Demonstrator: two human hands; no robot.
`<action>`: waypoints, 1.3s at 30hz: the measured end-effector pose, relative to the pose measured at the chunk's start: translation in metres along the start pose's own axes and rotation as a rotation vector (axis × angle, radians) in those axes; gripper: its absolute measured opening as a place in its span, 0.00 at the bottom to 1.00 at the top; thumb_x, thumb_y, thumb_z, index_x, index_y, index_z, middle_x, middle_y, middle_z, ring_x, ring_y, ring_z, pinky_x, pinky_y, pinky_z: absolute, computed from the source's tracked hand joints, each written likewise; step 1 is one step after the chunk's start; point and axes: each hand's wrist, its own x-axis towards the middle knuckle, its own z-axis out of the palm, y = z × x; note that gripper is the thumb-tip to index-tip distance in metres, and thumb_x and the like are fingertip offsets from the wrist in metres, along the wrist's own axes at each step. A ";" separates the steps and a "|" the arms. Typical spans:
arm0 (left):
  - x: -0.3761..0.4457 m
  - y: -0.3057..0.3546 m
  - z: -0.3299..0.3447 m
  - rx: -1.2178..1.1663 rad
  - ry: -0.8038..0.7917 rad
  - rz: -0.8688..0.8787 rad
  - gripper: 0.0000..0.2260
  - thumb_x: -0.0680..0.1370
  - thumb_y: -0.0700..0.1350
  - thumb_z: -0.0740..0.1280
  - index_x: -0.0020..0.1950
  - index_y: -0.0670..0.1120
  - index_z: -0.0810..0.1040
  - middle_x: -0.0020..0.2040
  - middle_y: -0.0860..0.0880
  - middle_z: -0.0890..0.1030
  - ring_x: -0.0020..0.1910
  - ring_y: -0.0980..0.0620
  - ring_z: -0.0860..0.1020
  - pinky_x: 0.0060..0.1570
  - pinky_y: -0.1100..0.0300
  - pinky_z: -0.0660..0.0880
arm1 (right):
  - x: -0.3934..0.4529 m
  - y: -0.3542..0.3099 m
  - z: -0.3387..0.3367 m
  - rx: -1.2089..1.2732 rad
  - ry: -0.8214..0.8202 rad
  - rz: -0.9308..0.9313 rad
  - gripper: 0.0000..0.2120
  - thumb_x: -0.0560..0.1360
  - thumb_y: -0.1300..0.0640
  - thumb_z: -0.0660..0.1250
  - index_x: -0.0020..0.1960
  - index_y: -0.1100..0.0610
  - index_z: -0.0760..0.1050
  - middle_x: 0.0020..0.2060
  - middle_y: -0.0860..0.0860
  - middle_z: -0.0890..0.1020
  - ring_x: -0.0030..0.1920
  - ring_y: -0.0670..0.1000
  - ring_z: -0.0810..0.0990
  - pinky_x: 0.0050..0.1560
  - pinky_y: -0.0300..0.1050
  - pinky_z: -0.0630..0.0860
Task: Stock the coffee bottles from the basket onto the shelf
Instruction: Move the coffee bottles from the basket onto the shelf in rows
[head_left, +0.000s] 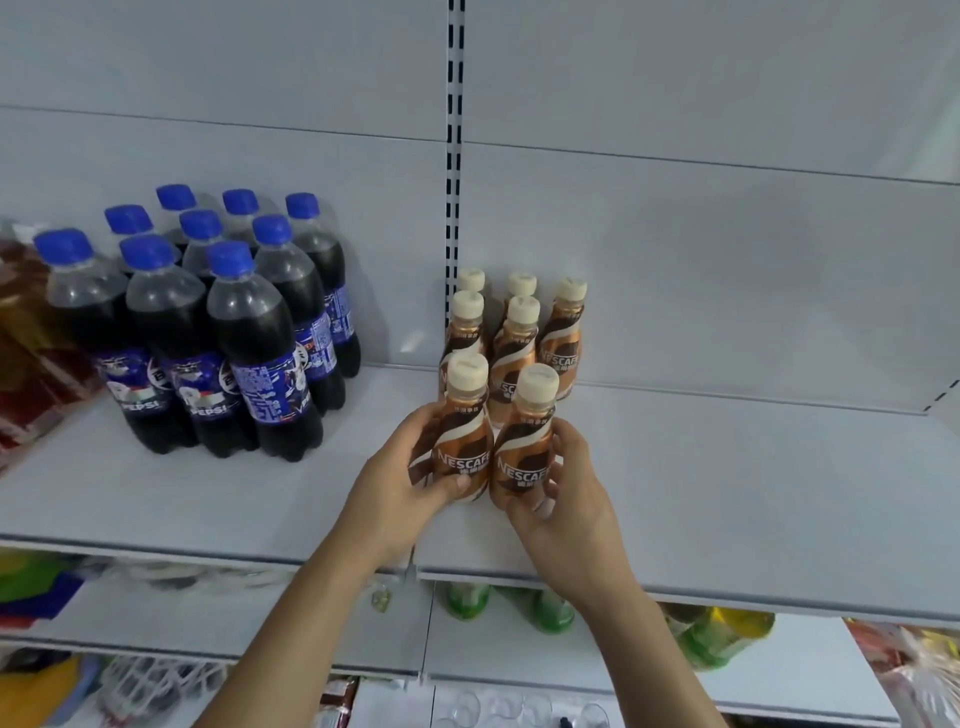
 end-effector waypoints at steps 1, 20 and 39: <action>0.000 -0.001 0.000 0.003 -0.008 0.005 0.34 0.78 0.38 0.78 0.69 0.72 0.70 0.63 0.75 0.79 0.66 0.71 0.77 0.68 0.65 0.75 | 0.000 0.001 0.002 0.004 -0.005 0.014 0.38 0.78 0.51 0.79 0.73 0.24 0.58 0.68 0.35 0.80 0.67 0.38 0.80 0.67 0.45 0.81; 0.013 -0.019 0.001 0.076 0.030 0.000 0.30 0.76 0.53 0.79 0.71 0.65 0.67 0.58 0.71 0.79 0.63 0.60 0.82 0.65 0.61 0.80 | 0.009 0.006 0.021 -0.248 0.090 0.060 0.46 0.77 0.39 0.78 0.85 0.38 0.53 0.70 0.48 0.82 0.63 0.53 0.85 0.60 0.57 0.84; 0.043 -0.019 0.003 0.213 -0.021 0.018 0.32 0.80 0.52 0.75 0.79 0.55 0.63 0.66 0.60 0.79 0.68 0.54 0.81 0.64 0.60 0.77 | 0.041 0.016 0.028 -0.272 0.083 0.069 0.42 0.78 0.43 0.77 0.85 0.42 0.58 0.71 0.49 0.80 0.60 0.55 0.85 0.59 0.52 0.81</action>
